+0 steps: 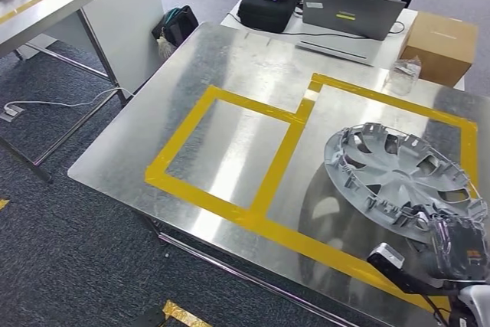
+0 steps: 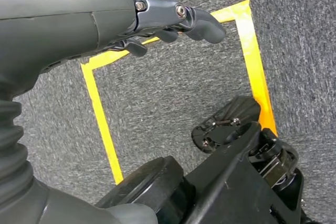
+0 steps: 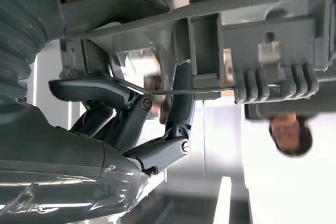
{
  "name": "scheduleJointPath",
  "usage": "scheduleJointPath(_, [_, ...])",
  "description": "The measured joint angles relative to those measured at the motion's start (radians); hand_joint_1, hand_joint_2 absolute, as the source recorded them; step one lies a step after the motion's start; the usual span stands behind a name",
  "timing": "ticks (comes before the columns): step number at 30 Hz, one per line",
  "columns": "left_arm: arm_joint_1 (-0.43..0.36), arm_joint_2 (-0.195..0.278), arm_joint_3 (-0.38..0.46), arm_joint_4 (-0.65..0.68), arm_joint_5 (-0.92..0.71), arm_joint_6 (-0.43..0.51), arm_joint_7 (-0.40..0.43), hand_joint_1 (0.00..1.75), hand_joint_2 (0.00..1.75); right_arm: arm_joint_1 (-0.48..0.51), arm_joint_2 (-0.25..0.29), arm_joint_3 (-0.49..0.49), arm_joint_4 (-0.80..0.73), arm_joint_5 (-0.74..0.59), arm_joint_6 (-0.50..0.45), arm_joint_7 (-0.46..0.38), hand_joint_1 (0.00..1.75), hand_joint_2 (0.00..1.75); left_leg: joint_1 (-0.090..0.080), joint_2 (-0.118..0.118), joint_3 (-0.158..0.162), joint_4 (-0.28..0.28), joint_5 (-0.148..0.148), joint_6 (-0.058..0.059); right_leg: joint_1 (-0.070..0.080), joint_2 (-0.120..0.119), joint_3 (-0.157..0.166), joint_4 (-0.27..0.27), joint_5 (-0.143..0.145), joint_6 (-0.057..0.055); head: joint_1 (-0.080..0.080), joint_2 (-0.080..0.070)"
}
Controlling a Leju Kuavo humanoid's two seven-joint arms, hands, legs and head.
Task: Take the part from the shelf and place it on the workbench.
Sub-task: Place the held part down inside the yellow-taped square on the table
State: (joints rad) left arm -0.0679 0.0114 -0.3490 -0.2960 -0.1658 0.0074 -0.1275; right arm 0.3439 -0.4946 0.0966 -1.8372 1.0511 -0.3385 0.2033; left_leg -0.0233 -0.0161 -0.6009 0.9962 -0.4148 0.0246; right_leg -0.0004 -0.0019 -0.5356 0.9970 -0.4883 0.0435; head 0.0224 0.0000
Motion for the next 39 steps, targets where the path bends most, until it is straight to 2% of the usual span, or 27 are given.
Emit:
scheduleJointPath(3, [0.006,0.002,0.001,0.000,0.009,0.003,-0.008,0.00,1.75,0.004,0.023,-0.034,0.000,-0.136,0.058,-0.029,1.75,1.75,0.000,0.000,0.000,0.000,-0.001,0.000,0.000,0.000,0.000,0.000,-0.001,0.000,0.000,0.000])
scheduleJointPath(6, [0.013,0.004,0.003,0.000,0.015,0.006,-0.015,0.00,1.75,0.006,0.051,-0.089,0.000,-0.192,0.101,-0.048,1.75,1.75,0.000,0.000,0.000,0.000,-0.001,0.000,0.000,0.000,0.000,0.000,-0.001,-0.001,0.000,0.000])
scheduleJointPath(14, [0.025,0.008,0.015,0.000,0.032,0.009,-0.027,0.00,1.75,0.017,0.114,-0.211,0.003,-0.206,0.147,-0.066,1.75,1.75,0.000,0.000,0.000,0.000,-0.001,0.000,0.000,0.000,0.000,0.000,-0.002,-0.001,0.000,0.000])
scheduleJointPath(22, [0.034,0.012,0.035,0.000,0.047,0.000,-0.052,0.00,1.75,0.022,0.150,-0.274,0.005,-0.203,0.170,-0.093,1.75,1.75,0.000,0.000,0.000,0.000,-0.001,0.000,0.000,0.000,0.000,0.000,-0.002,-0.001,0.000,0.000])
scheduleJointPath(26, [0.034,0.013,0.036,0.000,0.046,0.000,-0.053,0.00,1.75,0.023,0.157,-0.285,0.005,-0.202,0.172,-0.094,0.00,1.75,0.000,0.000,0.000,0.000,-0.001,0.000,0.000,0.000,0.000,0.000,-0.002,-0.001,0.000,0.000])
scheduleJointPath(27, [0.034,0.013,0.036,0.000,0.044,0.002,-0.053,0.00,1.75,0.023,0.157,-0.286,0.005,-0.200,0.172,-0.096,0.00,1.75,0.000,0.000,0.000,0.000,-0.001,0.000,0.000,0.000,0.000,0.000,-0.002,-0.001,0.000,0.000])
scheduleJointPath(31, [0.034,0.013,0.037,-0.001,0.039,0.024,-0.056,0.00,0.00,0.023,0.163,-0.297,0.007,-0.192,0.174,-0.115,0.00,1.75,0.000,0.000,0.000,0.000,-0.001,0.000,0.000,0.000,0.000,0.000,-0.002,-0.001,0.000,0.000])
scheduleJointPath(39, [0.034,0.013,0.058,-0.005,0.028,0.057,-0.043,0.00,0.00,0.021,0.174,-0.305,0.014,-0.166,0.167,-0.153,0.00,1.75,0.000,0.000,0.000,0.000,-0.001,0.000,0.000,0.000,0.000,0.000,-0.002,-0.001,0.000,0.000])
